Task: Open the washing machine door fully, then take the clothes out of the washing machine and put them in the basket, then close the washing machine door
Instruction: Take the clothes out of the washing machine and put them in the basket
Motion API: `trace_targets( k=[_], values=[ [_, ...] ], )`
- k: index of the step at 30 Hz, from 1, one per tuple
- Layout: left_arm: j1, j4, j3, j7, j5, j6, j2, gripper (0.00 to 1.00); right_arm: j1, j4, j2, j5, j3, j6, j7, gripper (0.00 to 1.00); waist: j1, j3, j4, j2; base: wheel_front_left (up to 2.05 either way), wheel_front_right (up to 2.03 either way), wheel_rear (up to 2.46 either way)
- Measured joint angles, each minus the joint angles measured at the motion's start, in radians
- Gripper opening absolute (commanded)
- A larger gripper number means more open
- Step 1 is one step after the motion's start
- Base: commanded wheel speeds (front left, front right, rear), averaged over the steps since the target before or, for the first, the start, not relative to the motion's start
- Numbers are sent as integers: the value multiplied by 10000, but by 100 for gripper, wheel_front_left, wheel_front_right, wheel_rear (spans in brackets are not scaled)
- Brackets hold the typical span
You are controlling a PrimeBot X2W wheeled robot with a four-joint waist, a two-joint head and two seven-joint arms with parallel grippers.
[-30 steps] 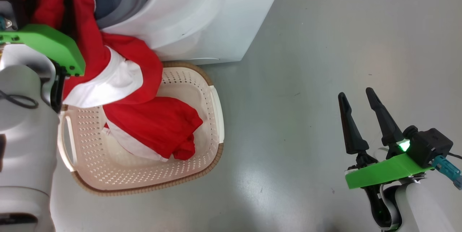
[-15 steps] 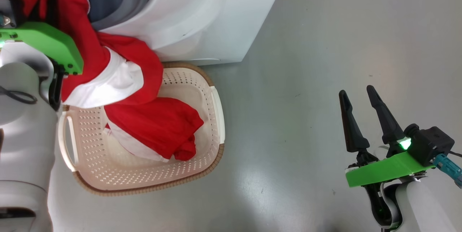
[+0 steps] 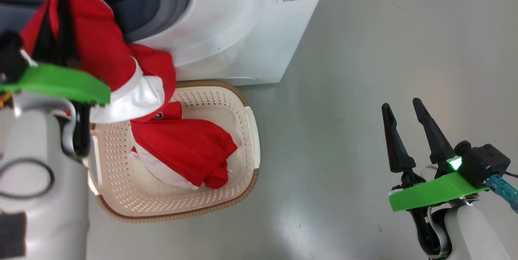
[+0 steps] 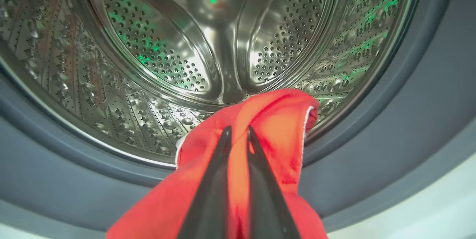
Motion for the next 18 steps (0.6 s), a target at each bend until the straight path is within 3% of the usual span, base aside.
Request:
trace_targets(
  k=[11,18],
  values=[
    [2929,-2871,715,0,109,0,-631,0,280,52,0,-86,-6,0,0,100,0,-494,148,1,0,0,0],
    [4591,-3835,928,0,33,0,-765,0,406,82,0,-127,2,0,0,100,0,-639,38,0,0,0,0]
  ],
)
